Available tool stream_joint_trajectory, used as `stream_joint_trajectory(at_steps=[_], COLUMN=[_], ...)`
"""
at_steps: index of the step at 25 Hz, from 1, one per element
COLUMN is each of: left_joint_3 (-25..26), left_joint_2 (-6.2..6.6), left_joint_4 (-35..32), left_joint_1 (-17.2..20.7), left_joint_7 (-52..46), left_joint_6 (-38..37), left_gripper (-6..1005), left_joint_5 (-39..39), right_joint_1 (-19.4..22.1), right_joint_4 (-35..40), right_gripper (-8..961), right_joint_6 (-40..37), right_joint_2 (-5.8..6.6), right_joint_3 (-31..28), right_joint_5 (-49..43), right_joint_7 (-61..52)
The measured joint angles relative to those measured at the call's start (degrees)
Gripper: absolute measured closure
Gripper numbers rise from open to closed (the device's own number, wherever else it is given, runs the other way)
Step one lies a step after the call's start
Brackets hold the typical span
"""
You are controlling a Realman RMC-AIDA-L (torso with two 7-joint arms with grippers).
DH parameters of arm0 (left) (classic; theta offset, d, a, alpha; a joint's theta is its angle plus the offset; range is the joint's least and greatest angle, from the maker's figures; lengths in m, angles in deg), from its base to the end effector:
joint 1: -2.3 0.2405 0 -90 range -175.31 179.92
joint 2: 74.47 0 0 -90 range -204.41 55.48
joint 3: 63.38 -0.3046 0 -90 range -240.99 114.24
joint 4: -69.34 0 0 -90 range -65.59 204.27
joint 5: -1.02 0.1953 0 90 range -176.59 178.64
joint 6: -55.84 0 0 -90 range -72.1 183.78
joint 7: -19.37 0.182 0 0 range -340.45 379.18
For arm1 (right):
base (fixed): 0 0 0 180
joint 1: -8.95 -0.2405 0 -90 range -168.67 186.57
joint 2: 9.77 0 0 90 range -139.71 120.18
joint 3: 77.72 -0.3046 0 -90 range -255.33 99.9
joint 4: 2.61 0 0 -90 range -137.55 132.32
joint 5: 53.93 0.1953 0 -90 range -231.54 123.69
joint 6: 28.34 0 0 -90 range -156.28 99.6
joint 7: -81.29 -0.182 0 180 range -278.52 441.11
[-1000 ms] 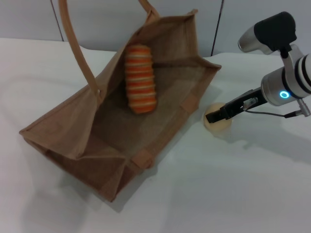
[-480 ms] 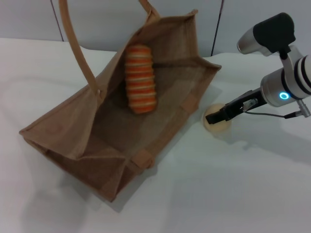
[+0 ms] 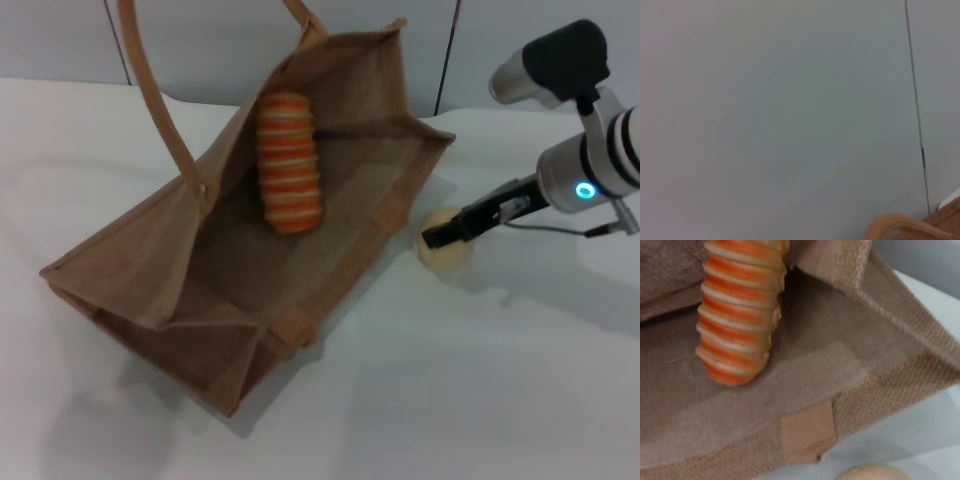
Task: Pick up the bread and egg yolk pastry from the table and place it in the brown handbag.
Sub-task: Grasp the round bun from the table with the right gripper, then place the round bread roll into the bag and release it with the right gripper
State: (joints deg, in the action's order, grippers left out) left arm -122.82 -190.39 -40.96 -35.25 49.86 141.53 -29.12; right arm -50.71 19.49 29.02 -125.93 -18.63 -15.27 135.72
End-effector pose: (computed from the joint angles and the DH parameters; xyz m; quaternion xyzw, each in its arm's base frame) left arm -0.1277 0.4286 0.1187 -0.8588 -0.2072 -0.0401 0.4669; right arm 0.2214 0.4747 -0.1075 -0.9181 0.3435 -0.0724 0.1839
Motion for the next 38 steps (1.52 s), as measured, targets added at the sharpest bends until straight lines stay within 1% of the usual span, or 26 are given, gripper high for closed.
stream_joint_trajectory(at_steps=[7,10,13,15,17,18,19,20,24,28,31,33,34,35,36,38], left_joint_3=[0.12,0.19,0.22,0.21,0.21,0.2,0.17,0.09,-0.35,-1.12,-2.61,-5.03,-5.03,-6.09,-6.98,-8.16], left_joint_2=[0.21,0.26,0.3,0.31,0.32,0.33,0.34,0.34,0.15,-0.12,-0.19,-0.3,-0.3,-0.32,-0.33,-0.35], left_joint_4=[0.0,0.0,0.03,0.32,0.96,1.33,1.61,1.84,2.05,2.49,3.43,3.73,3.73,3.73,3.68,3.46], left_joint_1=[0.09,0.13,0.19,0.19,0.05,-0.08,-0.23,-0.43,-1.85,-3.75,-4.66,-4.94,-4.94,-5.09,-5.29,-5.67], left_joint_7=[0.0,0.0,0.0,0.0,0.05,0.1,0.15,0.18,0.2,0.03,-0.38,-1.26,-1.26,-1.67,-2.03,-2.51], left_joint_6=[0.14,0.22,0.21,0.06,-0.01,-0.01,-0.04,-0.06,-0.16,-0.22,-0.45,-1.04,-1.04,-1.29,-1.48,-1.72], left_gripper=[865,865,865,864,864,864,864,864,863,863,863,862,862,862,862,862], left_joint_5=[0.0,0.01,0.11,0.14,0.16,0.17,0.17,0.18,0.18,-0.27,-0.67,-0.73,-0.73,-0.74,-0.75,-0.77], right_joint_1=[0.91,1.96,3.55,4.36,4.81,4.95,5.3,5.3,5.49,4.71,3.99,3.33,2.99,1.98,1.98,0.6], right_joint_4=[3.68,6.77,12.02,15.74,19.29,20.33,22.27,22.27,22.67,21.74,19.81,17.8,16.94,14.42,14.42,11.72], right_gripper=[334,336,338,339,340,341,341,342,344,346,348,348,348,348,349,349], right_joint_6=[1.29,2.94,6.15,9.67,13.78,15.15,18.73,18.73,22.43,20.28,15.23,10.67,9.16,6.27,6.27,4.57], right_joint_2=[0.28,0.39,0.47,0.47,0.21,0.09,-0.08,-0.08,-0.06,-0.18,-0.2,-0.2,-0.2,-0.14,-0.14,-0.07], right_joint_3=[-0.1,-0.32,-1.58,-3.13,-5.02,-5.4,-5.54,-5.54,-3.03,1.93,6.19,8.6,9.16,9.78,9.78,9.74], right_joint_5=[0.02,0.01,-0.05,-0.05,0.18,0.82,3.97,3.97,11.36,16.56,19.5,20.53,20.7,20.89,20.89,20.92], right_joint_7=[-0.77,-1.55,-2.6,-3.12,-3.32,-3.32,-3.06,-3.06,-1.94,-0.22,1.19,1.55,1.64,2.02,2.02,2.49])
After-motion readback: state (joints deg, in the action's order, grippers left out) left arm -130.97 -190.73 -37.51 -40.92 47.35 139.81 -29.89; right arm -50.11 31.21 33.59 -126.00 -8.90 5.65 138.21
